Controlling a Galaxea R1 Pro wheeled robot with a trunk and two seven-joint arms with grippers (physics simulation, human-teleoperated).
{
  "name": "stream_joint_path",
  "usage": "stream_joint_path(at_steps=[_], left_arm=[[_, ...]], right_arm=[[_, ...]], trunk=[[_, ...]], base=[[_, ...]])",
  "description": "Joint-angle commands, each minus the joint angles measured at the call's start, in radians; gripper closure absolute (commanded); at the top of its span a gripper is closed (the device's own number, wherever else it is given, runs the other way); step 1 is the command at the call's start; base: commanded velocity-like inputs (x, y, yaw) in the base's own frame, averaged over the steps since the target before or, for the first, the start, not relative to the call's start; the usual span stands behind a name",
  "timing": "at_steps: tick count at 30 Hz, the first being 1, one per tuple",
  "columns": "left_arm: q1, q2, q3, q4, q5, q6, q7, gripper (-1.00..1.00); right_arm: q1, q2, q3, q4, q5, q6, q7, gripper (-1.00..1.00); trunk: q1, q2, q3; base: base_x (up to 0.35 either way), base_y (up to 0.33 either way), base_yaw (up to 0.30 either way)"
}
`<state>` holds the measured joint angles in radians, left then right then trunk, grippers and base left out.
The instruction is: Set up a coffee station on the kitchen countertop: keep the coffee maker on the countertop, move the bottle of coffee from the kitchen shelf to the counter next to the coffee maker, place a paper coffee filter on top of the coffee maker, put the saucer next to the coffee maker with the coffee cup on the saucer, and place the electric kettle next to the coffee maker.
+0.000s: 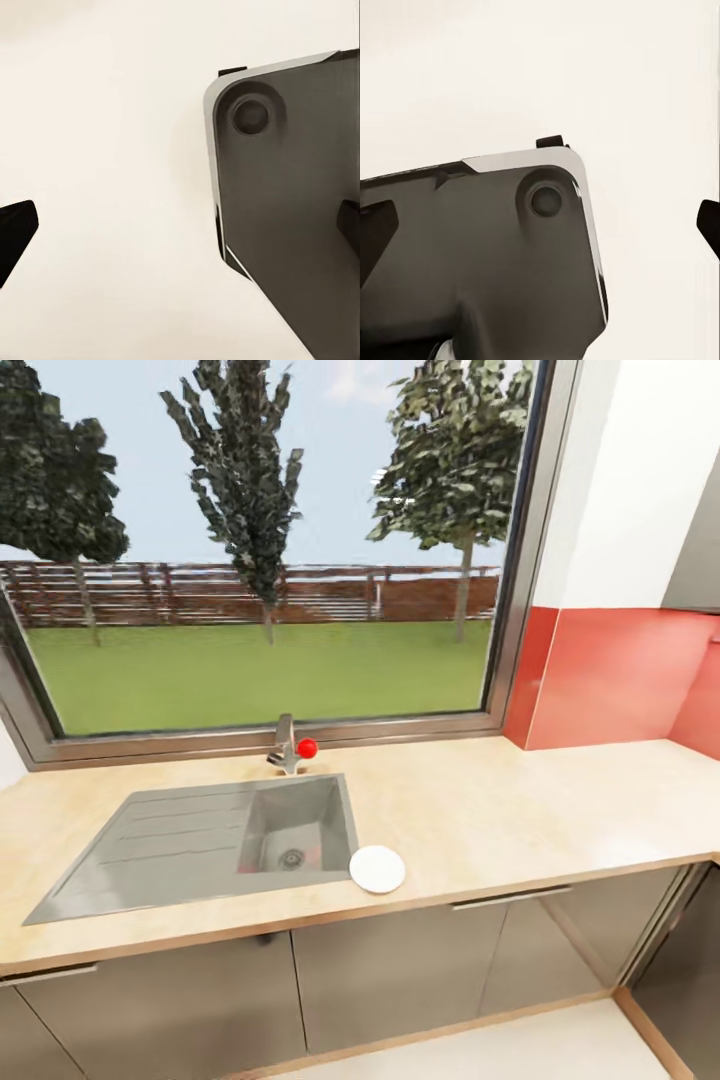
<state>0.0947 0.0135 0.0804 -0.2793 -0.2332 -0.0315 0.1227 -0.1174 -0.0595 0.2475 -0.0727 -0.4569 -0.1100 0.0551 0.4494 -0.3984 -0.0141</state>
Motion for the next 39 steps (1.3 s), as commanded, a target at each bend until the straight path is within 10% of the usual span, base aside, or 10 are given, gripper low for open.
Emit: stream_joint_path(at_steps=[1,39], left_arm=[[0.0,-0.001,0.007,-0.001,-0.012,-0.002,0.0,-1.0],[0.0,0.001,0.014,-0.001,-0.007,-0.002,0.0,-1.0]], right_arm=[[-0.001,0.0,0.007,0.002,-0.011,-0.004,0.005,-1.0],[-0.001,-0.003,0.007,0.002,-0.011,-0.002,0.005,-1.0]], trunk=[[0.001,-0.002,-0.001],[0.001,-0.002,-0.005]], base=[[0.018,-0.273,0.278],[0.009,-0.108,0.226]])
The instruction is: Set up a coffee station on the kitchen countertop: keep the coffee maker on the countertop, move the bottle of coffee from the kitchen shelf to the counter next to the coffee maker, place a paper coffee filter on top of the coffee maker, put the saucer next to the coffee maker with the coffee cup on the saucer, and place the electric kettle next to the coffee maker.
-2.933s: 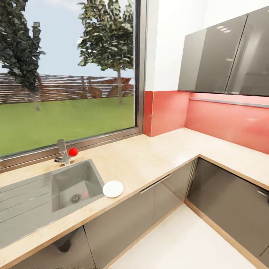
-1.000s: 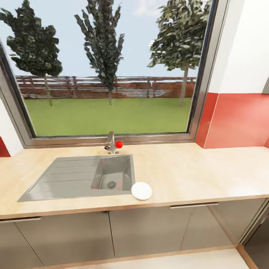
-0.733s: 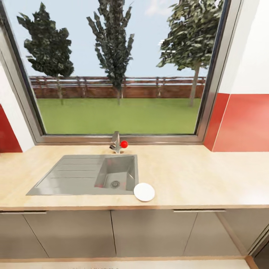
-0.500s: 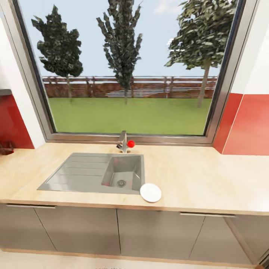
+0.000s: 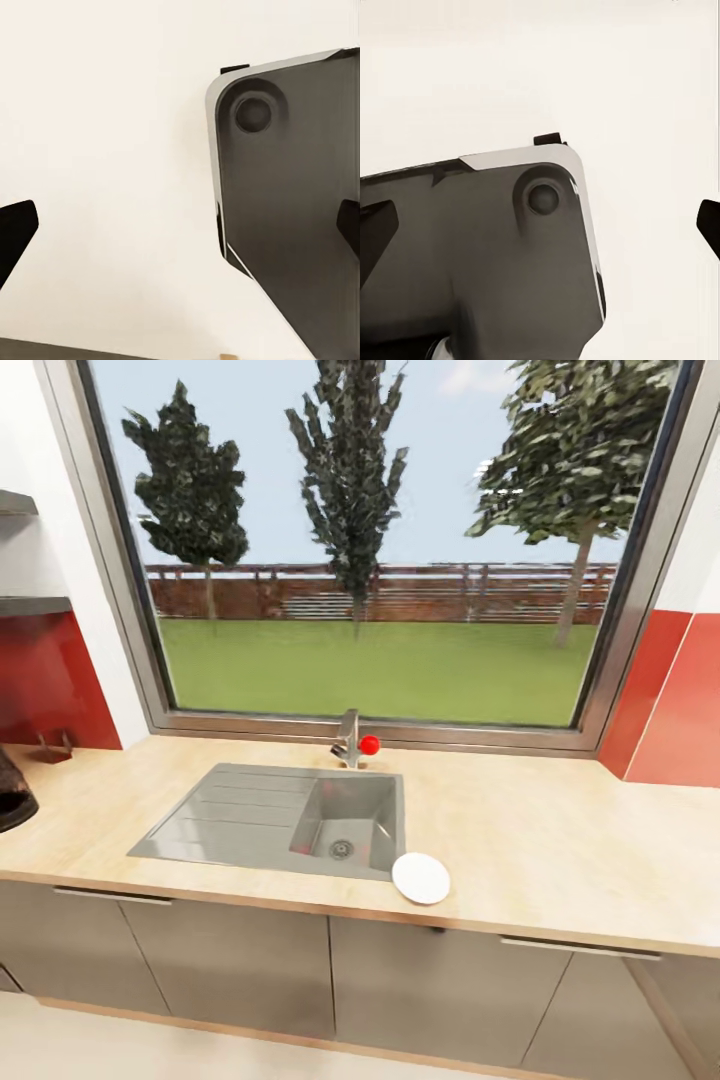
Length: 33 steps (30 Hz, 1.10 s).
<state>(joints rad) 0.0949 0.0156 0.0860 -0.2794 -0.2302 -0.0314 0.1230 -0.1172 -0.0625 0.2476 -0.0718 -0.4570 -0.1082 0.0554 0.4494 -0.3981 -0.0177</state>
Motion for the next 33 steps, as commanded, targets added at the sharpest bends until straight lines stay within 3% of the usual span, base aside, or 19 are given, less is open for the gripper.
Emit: stream_joint_path(at_steps=[1,18,33], left_arm=[[0.0,-0.001,0.008,-0.001,-0.011,-0.002,0.0,-1.0],[0.0,0.002,0.009,-0.002,-0.011,-0.002,0.0,-1.0],[-0.006,0.015,0.013,-0.012,-0.007,-0.061,0.0,-1.0]], right_arm=[[-0.001,0.0,0.007,0.001,-0.01,-0.003,0.004,-1.0],[-0.001,0.0,0.007,0.001,-0.01,-0.002,0.004,-1.0],[-0.001,-0.003,0.007,-0.002,-0.009,-0.004,0.008,-1.0]], trunk=[[0.001,-0.002,-0.002],[0.001,-0.002,0.006],[0.001,-0.002,0.008]], base=[[0.0,-0.165,-0.001],[-0.105,-0.224,-0.198],[-0.025,-0.019,-0.055]])
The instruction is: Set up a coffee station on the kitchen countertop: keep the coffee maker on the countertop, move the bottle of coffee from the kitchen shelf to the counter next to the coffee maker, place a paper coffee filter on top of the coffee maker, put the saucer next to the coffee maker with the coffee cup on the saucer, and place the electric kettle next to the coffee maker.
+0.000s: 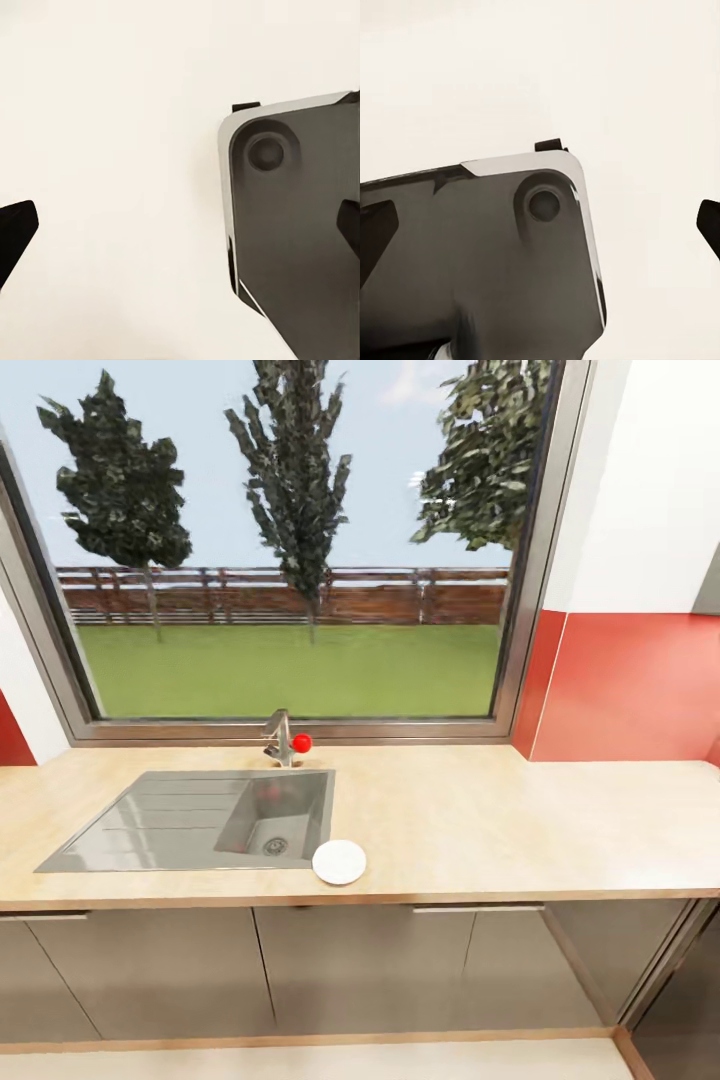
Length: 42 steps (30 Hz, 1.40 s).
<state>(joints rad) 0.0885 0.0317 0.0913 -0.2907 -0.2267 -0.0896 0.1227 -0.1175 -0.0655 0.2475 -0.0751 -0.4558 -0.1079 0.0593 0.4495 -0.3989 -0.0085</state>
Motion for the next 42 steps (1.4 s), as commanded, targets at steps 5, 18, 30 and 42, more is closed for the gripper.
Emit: stream_joint_path(at_steps=[5,18,30,42], left_arm=[[-0.026,0.0,0.006,-0.003,-0.013,-0.002,0.001,-1.0],[-0.145,0.04,0.007,-0.075,-0.012,-0.089,0.001,-1.0],[-0.203,0.046,0.051,-0.319,0.161,-0.339,-0.008,-1.0],[-0.259,0.033,0.054,-0.75,0.309,-0.39,0.0,-1.0]], right_arm=[[-0.001,-0.017,0.007,0.001,-0.011,-0.009,0.002,-1.0],[-0.002,-0.04,0.007,-0.079,-0.009,-0.01,0.004,-1.0],[-0.002,-0.052,0.005,-0.307,-0.01,-0.175,0.001,-1.0],[-0.002,-0.025,0.005,-0.362,-0.011,-0.277,0.002,-1.0]], trunk=[[0.0,-0.001,-0.001],[0.0,-0.001,-0.001],[0.0,-0.001,-0.001],[0.0,-0.001,-0.001]], base=[[-0.201,0.0,0.0],[-0.075,0.0,0.0],[0.0,0.0,0.0],[0.0,0.0,0.0]])
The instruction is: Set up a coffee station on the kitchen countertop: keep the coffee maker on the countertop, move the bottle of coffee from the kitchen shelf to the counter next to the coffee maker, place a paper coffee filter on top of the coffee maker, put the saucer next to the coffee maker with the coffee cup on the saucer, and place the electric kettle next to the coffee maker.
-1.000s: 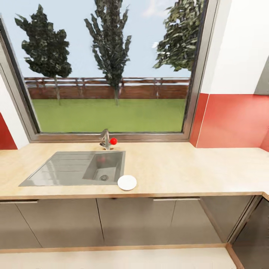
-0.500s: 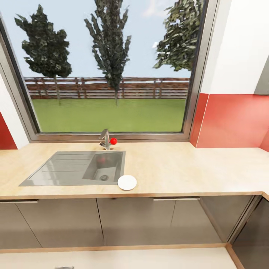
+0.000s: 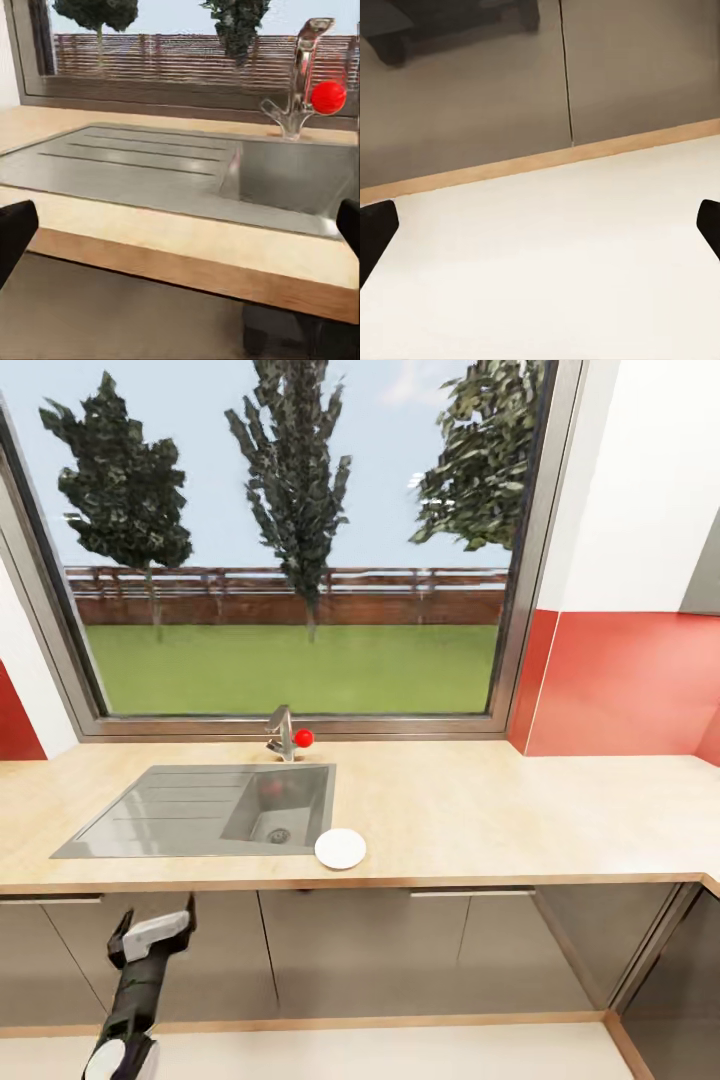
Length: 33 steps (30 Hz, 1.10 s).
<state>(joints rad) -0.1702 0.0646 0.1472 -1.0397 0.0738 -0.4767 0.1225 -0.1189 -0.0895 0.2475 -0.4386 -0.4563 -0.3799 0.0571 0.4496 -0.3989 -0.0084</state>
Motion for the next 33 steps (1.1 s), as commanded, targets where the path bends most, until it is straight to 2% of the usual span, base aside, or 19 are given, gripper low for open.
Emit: stream_joint_path(at_steps=[1,2,5,9,11,15,18,22,23,24,25,26,28,30,32,33], left_arm=[[-0.019,0.001,-0.002,-0.044,0.01,0.001,0.003,-1.0],[-0.068,0.002,-0.001,-0.11,0.009,0.014,0.005,-1.0],[-0.202,0.008,-0.003,-0.136,0.007,0.171,0.048,-1.0],[-0.293,0.01,-0.003,-0.108,0.005,0.292,0.059,-1.0],[-0.31,0.011,-0.003,-0.102,0.003,0.321,0.057,-1.0],[-0.321,0.012,-0.006,-0.098,-0.001,0.36,0.049,-1.0],[-0.323,0.015,-0.007,-0.097,-0.002,0.379,0.045,-1.0],[-0.324,0.016,-0.01,-0.097,0.001,0.403,0.042,-1.0],[-0.325,0.015,-0.012,-0.096,0.001,0.427,0.039,-1.0],[-0.324,0.01,-0.019,-0.098,-0.001,0.477,0.024,-1.0],[-0.325,0.01,-0.029,-0.102,-0.002,0.513,0.003,-1.0],[-0.328,0.012,-0.043,-0.105,0.001,0.566,-0.042,-1.0],[-0.352,0.014,-0.051,-0.107,0.002,0.631,-0.11,-1.0],[-0.383,0.016,-0.052,-0.105,0.004,0.683,-0.153,-1.0],[-0.428,0.018,-0.049,-0.1,0.004,0.762,-0.202,-1.0],[-0.439,0.02,-0.049,-0.099,0.004,0.784,-0.213,-1.0]], right_arm=[[-0.001,0.015,0.005,-0.011,-0.01,-0.008,0.004,-1.0],[-0.001,0.037,0.006,-0.087,-0.01,-0.022,0.004,-1.0],[-0.001,0.044,0.006,-0.3,-0.01,-0.03,0.003,-1.0],[-0.001,0.045,0.004,-0.469,-0.01,-0.032,0.003,-1.0],[-0.001,0.048,0.004,-0.522,-0.01,-0.033,0.003,-1.0],[-0.001,0.073,0.004,-0.615,-0.01,-0.032,0.003,-1.0],[-0.001,0.096,0.003,-0.776,-0.008,-0.03,-0.006,-1.0],[-0.001,0.098,0.003,-0.901,0.027,-0.029,-0.128,-1.0],[-0.001,0.099,0.003,-0.932,0.05,-0.028,-0.181,-1.0],[-0.004,0.099,0.003,-0.963,0.092,-0.026,-0.251,-1.0],[-0.011,0.099,0.003,-0.975,0.121,-0.023,-0.284,-1.0],[-0.03,0.099,0.004,-0.986,0.161,-0.011,-0.315,-1.0],[-0.068,0.099,0.004,-0.993,0.198,0.046,-0.334,-1.0],[-0.104,0.099,0.003,-0.996,0.212,0.127,-0.341,-1.0],[-0.164,0.099,0.003,-0.999,0.22,0.268,-0.345,-1.0],[-0.18,0.099,0.003,-0.999,0.222,0.304,-0.345,-1.0]], trunk=[[0.0,-0.001,-0.001],[0.0,-0.001,-0.001],[0.0,-0.001,-0.001],[0.0,-0.001,-0.001],[0.0,-0.001,-0.001],[0.0,-0.001,-0.001],[0.0,-0.001,-0.001],[0.0,-0.001,-0.001],[0.0,-0.001,-0.001],[0.0,-0.001,-0.001],[0.0,-0.001,-0.001],[0.0,-0.001,-0.001],[0.0,-0.001,-0.001],[0.0,-0.001,-0.001],[0.0,-0.001,-0.001],[0.0,-0.001,-0.001]], base=[[0.0,0.0,0.0],[0.0,0.0,0.0],[0.0,0.0,0.0],[0.0,0.0,0.0],[0.0,0.0,0.0],[0.0,0.0,0.0],[0.0,0.0,0.0],[0.0,0.0,0.0],[0.0,0.0,0.0],[0.0,0.0,0.0],[0.0,0.0,0.0],[0.0,0.0,0.0],[0.0,0.0,0.0],[0.0,0.0,0.0],[0.0,0.0,0.0],[0.0,0.0,0.0]])
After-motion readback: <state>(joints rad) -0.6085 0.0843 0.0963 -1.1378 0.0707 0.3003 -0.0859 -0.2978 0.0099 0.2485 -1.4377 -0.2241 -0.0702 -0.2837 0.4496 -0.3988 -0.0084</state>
